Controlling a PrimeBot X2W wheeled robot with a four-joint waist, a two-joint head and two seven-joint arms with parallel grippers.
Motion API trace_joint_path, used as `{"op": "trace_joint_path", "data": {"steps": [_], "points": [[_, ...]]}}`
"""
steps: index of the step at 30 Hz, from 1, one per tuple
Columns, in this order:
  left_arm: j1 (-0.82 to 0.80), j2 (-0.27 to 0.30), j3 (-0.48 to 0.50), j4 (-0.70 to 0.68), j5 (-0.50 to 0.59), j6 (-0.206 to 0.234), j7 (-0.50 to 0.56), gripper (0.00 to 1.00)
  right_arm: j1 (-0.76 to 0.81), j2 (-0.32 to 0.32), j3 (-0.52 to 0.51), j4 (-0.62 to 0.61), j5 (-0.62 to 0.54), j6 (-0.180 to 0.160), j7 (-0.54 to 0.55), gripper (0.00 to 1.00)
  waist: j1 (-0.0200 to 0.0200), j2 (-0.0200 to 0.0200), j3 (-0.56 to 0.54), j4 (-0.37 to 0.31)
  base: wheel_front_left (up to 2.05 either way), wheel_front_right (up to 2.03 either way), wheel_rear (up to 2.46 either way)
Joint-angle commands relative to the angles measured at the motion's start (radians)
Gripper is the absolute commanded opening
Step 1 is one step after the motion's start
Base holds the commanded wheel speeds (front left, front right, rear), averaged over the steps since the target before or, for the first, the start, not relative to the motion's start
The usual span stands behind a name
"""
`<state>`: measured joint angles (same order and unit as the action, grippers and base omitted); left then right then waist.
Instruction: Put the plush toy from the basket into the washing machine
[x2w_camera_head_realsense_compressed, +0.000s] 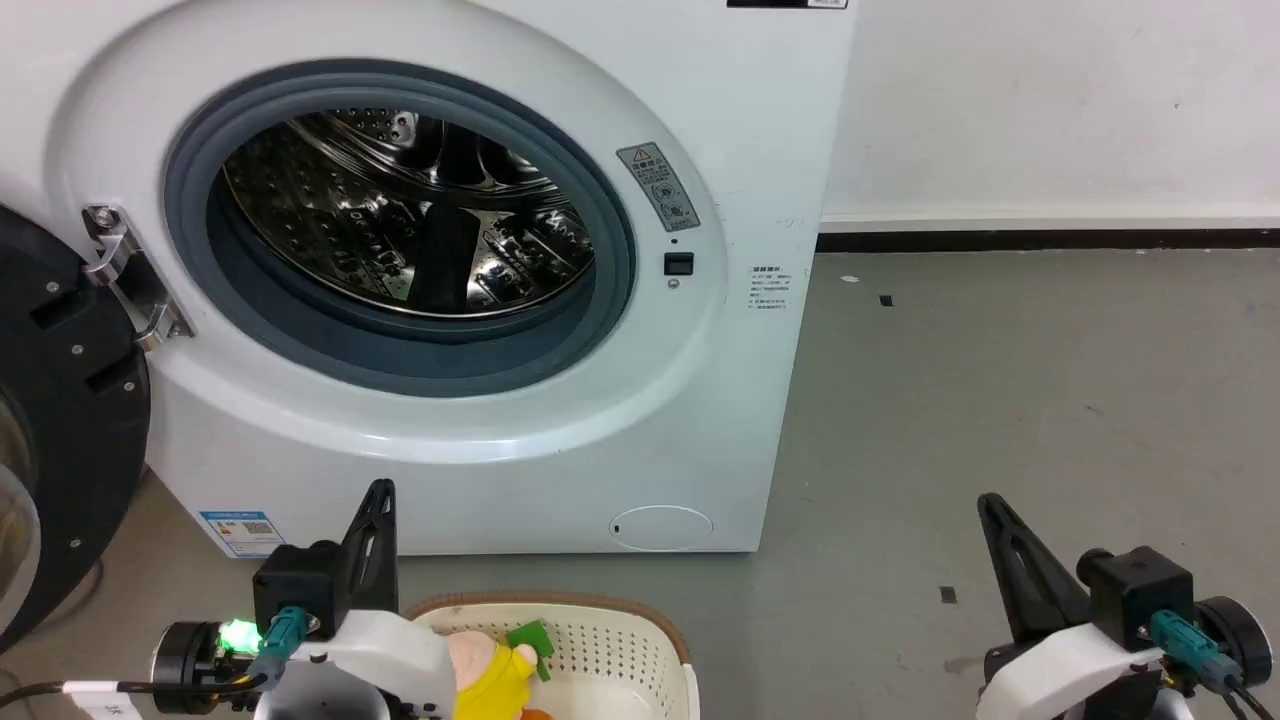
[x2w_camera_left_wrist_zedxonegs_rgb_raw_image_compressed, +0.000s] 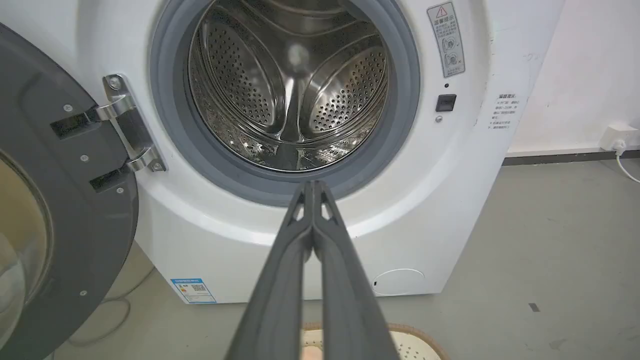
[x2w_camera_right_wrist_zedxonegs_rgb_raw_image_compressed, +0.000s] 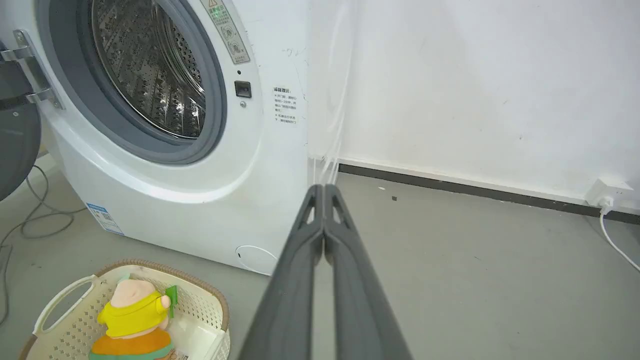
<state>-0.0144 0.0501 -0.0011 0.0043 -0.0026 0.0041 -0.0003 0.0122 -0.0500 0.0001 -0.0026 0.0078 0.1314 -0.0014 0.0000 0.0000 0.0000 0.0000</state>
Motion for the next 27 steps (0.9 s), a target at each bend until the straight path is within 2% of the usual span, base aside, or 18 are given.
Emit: {"op": "trace_joint_path", "data": {"steps": [1,27], "points": [[0.014,0.0,0.001,-0.004,0.003,-0.004,0.0,0.0,-0.012,0.0,0.0,0.003,-0.008,-0.001,0.001,0.0,0.0,0.0,0.0,0.0,0.0,0.0,0.0],[0.014,0.0,0.001,-0.004,0.003,-0.004,0.0,0.0,-0.012,0.0,0.0,0.003,-0.008,-0.001,0.001,0.0,0.0,0.0,0.0,0.0,0.0,0.0,0.0]]}}
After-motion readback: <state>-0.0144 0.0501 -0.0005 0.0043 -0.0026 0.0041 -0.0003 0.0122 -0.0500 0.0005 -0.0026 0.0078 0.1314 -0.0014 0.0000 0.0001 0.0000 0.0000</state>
